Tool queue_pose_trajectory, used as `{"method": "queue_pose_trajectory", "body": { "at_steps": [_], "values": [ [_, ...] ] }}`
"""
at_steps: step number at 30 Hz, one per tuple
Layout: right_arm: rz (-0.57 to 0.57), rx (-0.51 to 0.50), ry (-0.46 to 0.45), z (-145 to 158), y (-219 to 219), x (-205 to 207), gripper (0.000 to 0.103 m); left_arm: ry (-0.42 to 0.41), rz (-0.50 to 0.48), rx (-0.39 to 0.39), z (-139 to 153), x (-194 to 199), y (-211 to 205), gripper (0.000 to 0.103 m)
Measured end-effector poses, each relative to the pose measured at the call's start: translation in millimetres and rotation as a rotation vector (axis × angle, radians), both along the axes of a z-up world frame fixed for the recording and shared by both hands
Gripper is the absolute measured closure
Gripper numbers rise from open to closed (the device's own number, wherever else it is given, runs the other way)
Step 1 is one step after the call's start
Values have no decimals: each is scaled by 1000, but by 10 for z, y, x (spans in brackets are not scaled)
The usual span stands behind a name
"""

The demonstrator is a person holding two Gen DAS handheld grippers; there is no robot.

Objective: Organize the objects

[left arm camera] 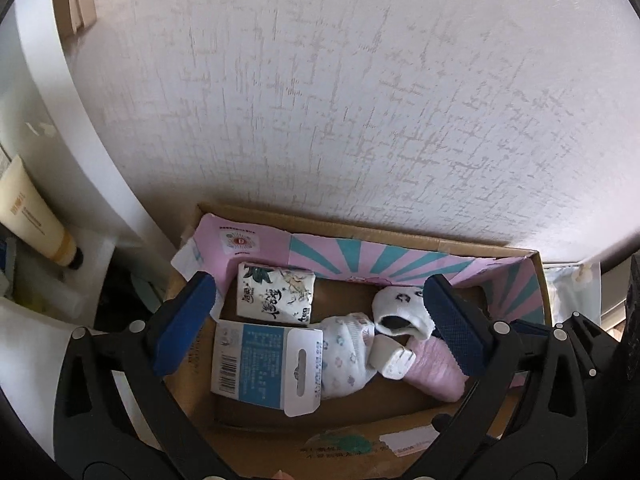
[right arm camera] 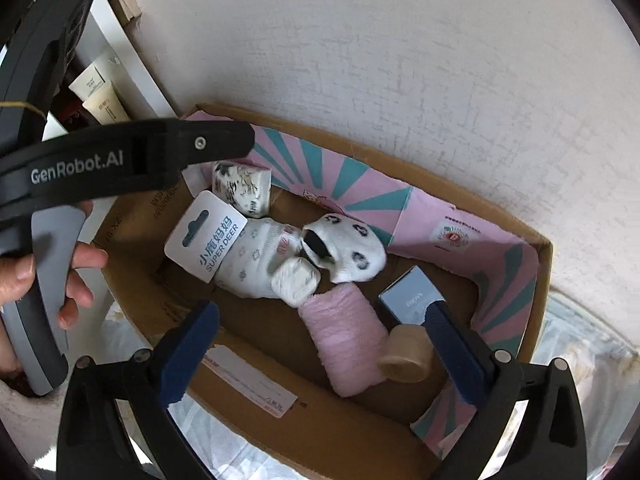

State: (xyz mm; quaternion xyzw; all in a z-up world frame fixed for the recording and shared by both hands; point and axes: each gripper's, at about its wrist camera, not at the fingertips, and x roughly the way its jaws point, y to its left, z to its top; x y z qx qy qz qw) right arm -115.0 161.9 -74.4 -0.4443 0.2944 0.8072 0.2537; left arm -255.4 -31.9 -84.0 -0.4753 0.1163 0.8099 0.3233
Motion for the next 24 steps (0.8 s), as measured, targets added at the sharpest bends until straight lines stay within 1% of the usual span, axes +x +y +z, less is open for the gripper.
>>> {"method": "queue_pose_trajectory", "body": {
  "at_steps": [5,10,13,15,16,17,19,21,24],
  "values": [
    [-32,-4,5,23,-8,69,0,7,1,2,125,167,34,0],
    [-70,6,16,78,-33,169,0,16,-15,1,154,243,-19,0],
    [-96,11,24,131,-60,266,0,22,-30,9,243,313,-39,0],
    [-116,21,29,201,-92,351,0,28,-46,18,368,396,-46,0],
    [-123,23,35,247,-108,395,0,35,-53,26,504,472,-36,0],
    [-129,25,39,295,-117,437,0,38,-59,33,556,511,-20,0],
    [-152,49,42,435,-160,546,0,44,-76,53,705,611,2,0],
    [-190,77,61,625,-189,725,0,49,-95,64,827,704,11,0],
    [-267,92,98,919,-220,1019,0,59,-128,79,1130,922,9,0]
  ]
}}
